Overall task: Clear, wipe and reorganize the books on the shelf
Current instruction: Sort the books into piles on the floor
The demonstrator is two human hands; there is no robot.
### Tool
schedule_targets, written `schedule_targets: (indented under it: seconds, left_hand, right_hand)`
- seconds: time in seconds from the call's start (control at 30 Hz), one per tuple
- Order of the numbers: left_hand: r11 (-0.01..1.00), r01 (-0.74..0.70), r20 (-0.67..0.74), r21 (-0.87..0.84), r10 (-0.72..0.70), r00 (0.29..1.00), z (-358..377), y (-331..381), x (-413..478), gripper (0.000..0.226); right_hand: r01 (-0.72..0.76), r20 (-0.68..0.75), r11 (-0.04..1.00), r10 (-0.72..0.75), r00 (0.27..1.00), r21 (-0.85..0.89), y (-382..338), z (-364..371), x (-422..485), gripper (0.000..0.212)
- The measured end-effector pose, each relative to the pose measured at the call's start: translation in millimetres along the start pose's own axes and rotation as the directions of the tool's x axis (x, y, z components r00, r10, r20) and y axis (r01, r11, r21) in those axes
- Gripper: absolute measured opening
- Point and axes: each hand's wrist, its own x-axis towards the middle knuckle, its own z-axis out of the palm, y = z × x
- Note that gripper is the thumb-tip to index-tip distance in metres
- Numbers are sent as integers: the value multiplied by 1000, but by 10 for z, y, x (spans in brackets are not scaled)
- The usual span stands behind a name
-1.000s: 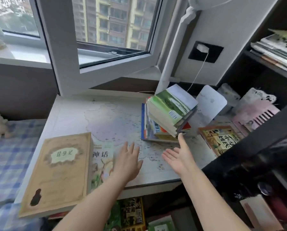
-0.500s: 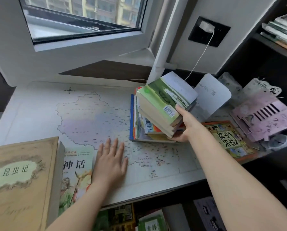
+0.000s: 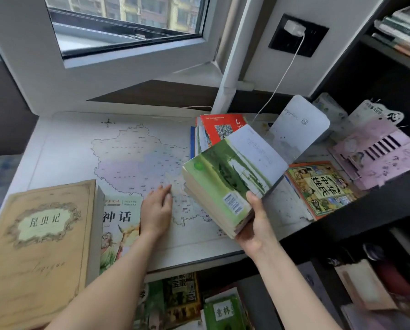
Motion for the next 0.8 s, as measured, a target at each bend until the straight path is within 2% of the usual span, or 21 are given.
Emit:
schedule_targets:
  seconds: [0.03,0.07,0.1,0.13,0.17,0.2,0.23,0.27,0.3,0.33,0.37,0.4,0.43,0.47,0.53,0.63,0.67,0.7,0.73,0.77,0.8]
  left_hand:
    - [967,128,23,-220,-126,992,-55,92,-3,46]
    - [874,267,114,-405,-242,964,-134,186,1,47]
    - [769,404,266,-495,-309,913,-224,242,19,59]
    - [728,513,440,-455,-317,840,-318,309,32,74]
    - [744,566,592,-357,-288,752,-423,400,16,86]
    - [773,573,681,-271,-266,682,-501,463,-3,93]
    - [804,555,727,-212,-249,640,-549,535,-46,94]
    - [846,508,710,-161,-259,655,-569,625,-108,92]
    - [902,423,646,-79,-277,711,-553,728,-168,87]
    - [955,293,525,52,-276,805,-499,799,-217,80]
    - [965,165,390,203,-234,890,-441,846,-252,74]
    - [949,71,291,306,-165,942,-381,855,-262,68]
    - [943,35,241,332,-121,963,-361,866,-276,59]
    - [954,50,243,296,-126,962,-350,832,-264,52]
    - [969,125,337,212,-192,922,-360,750,-256,46]
    - [960,241,462,142,-280,842,-341,640,-310,49]
    - [953,274,461,132,-304,834,-313,617,-300,49]
    - [949,283,448,141,-316,836,-296,619,-288,49]
    - [940,293,439,176,-341,831,-272,621,-259,52]
    - [930,295,425,220,-364,829,-265,655,-247,55]
    - [914,306,417,265,-395,818,-264,669,-225,58]
  right_hand:
    - [-1,-5,1000,1,1000,0,50,-36,-69,40]
    - [-15,-3,1000,15,1000,6,93,-77,-161,42]
    - [-32,0,999,32,999,3,141,-135,-244,45]
    - [-56,10,998,56,998,-9,203,-211,-343,47]
    - [-89,13,995,90,996,-35,290,-297,-428,49]
    - [-125,24,990,127,992,-70,370,-353,-519,50]
    - [-171,17,977,175,985,-124,449,-392,-581,51]
    - [-223,-2,958,226,974,-182,510,-401,-637,52]
    - [-274,-20,933,277,961,-234,553,-389,-667,51]
    - [-318,-45,907,318,947,-276,584,-376,-699,50]
    - [-344,-64,886,342,938,-312,599,-364,-711,47]
    - [-348,-76,873,344,936,-341,609,-357,-728,43]
    - [-336,-86,866,329,940,-371,619,-361,-723,41]
    - [-320,-102,854,306,946,-410,622,-362,-713,40]
    - [-288,-130,805,259,957,-519,593,-379,-726,41]
    - [-250,-150,692,202,968,-677,457,-360,-773,45]
    - [-204,-172,621,112,979,-757,385,-340,-772,47]
    - [-138,-199,535,-58,978,-834,302,-306,-749,47]
    - [-66,-204,467,-250,947,-882,188,-252,-711,53]
    - [1,-209,496,-369,906,-868,51,-176,-639,57]
    - [66,-244,648,-377,894,-759,-84,-84,-553,59]
